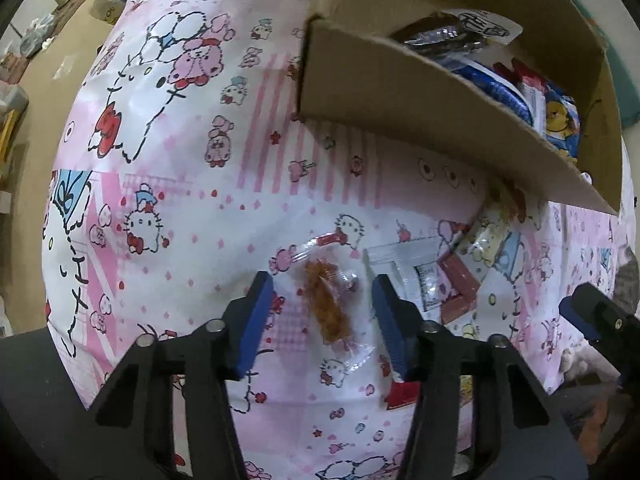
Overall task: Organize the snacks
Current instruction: 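Move both tools back to the pile beside the box, then grasp small brown snack packet with left tool while right tool grasps yellow cartoon packet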
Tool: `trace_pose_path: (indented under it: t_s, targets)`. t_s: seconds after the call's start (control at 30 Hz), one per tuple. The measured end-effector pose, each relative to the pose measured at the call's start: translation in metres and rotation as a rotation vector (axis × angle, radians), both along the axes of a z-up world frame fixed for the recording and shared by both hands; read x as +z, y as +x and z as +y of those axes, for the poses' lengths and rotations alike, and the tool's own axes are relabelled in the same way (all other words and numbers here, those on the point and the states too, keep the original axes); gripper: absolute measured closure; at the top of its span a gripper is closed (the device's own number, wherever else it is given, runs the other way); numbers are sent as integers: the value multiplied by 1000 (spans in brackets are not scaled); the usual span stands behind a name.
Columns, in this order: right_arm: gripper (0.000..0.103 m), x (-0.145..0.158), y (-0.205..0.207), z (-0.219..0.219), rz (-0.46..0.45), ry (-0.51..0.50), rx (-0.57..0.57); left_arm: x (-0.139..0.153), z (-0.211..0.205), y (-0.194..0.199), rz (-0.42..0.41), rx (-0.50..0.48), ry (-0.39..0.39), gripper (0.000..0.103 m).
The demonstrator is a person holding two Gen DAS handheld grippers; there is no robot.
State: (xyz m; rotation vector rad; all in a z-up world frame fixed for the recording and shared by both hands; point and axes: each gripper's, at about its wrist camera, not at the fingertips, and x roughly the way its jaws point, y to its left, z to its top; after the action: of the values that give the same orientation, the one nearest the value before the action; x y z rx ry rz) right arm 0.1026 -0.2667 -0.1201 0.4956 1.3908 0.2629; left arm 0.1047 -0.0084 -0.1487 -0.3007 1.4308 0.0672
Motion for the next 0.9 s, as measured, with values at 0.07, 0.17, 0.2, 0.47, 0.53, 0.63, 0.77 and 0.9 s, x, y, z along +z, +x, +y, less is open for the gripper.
trace_pose_path:
  t_s: [0.07, 0.17, 0.2, 0.47, 0.53, 0.63, 0.77, 0.9]
  targets:
    - [22, -5, -1, 3, 21, 9, 8, -1, 1, -1, 1, 11, -2, 67]
    - [22, -10, -3, 11, 36, 2, 40, -2, 2, -2, 30, -21, -11, 90]
    - [22, -12, -3, 17, 49, -5, 70, -1, 3, -2, 26, -19, -9, 90]
    - [74, -37, -23, 83, 59, -208, 404, 16, 11, -9, -29, -12, 9, 90]
    - [76, -30, -23, 84, 27, -233, 424, 15, 12, -9, -30, -10, 9, 90]
    - [76, -19, -21, 73, 13, -176, 386, 17, 15, -10, -37, 1, 9, 90]
    - [76, -8, -20, 60, 4, -137, 352, 28, 21, -13, -47, 6, 9, 90]
    - [76, -5, -23, 52, 19, -94, 349, 31, 22, -17, -52, 5, 9, 90]
